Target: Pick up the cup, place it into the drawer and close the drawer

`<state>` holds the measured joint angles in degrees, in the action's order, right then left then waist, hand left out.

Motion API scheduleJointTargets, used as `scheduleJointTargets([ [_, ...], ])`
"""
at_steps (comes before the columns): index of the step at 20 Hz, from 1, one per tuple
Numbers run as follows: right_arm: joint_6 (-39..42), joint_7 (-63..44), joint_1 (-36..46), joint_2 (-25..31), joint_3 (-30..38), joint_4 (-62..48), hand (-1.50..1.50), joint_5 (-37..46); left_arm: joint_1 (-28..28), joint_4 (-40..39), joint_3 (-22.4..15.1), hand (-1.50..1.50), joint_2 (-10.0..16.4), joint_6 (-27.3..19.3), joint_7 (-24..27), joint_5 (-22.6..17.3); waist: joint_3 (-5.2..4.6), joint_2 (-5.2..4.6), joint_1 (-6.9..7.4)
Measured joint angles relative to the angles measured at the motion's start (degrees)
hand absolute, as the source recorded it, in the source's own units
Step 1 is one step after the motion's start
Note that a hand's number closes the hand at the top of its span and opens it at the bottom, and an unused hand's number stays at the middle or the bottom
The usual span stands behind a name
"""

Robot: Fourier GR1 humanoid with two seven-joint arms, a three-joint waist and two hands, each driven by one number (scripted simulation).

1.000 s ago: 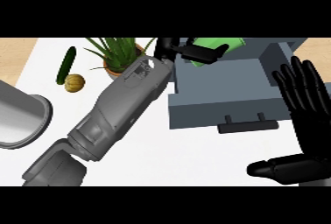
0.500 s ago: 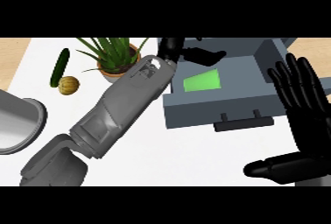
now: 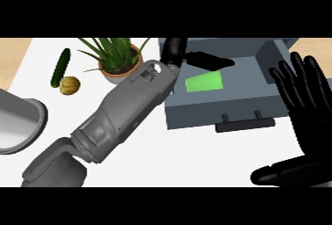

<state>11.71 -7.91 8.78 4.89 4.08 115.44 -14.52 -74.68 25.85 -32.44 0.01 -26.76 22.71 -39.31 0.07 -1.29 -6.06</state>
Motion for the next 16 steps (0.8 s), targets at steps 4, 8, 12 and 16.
scheduleJointTargets([
  [4, 0.86, -0.58, -0.79, 0.62, 1.25, 0.17, -1.50, -2.38, -0.09, 1.92, 2.15, -1.50, -0.01, 2.14, 3.26, -3.00, -0.02, 0.38, 1.67],
  [8, 1.97, -1.50, -2.18, 1.91, 2.51, 1.94, 1.50, -4.29, 0.47, 3.79, 4.51, -1.50, 0.01, 3.79, 3.37, -4.60, -0.05, 0.89, 3.57],
  [12, 5.02, -2.16, -3.24, 4.92, 3.07, 3.05, 1.50, -4.73, 3.28, 7.44, 6.51, -1.50, 2.13, 4.12, 3.01, -4.94, -0.07, 1.36, 5.32],
  [16, 7.68, -2.13, -4.25, 8.14, 2.45, 4.25, 1.50, -1.11, 7.50, 13.78, 7.85, -1.50, 5.19, 3.21, 1.43, -5.60, -0.10, 1.75, 6.66],
])
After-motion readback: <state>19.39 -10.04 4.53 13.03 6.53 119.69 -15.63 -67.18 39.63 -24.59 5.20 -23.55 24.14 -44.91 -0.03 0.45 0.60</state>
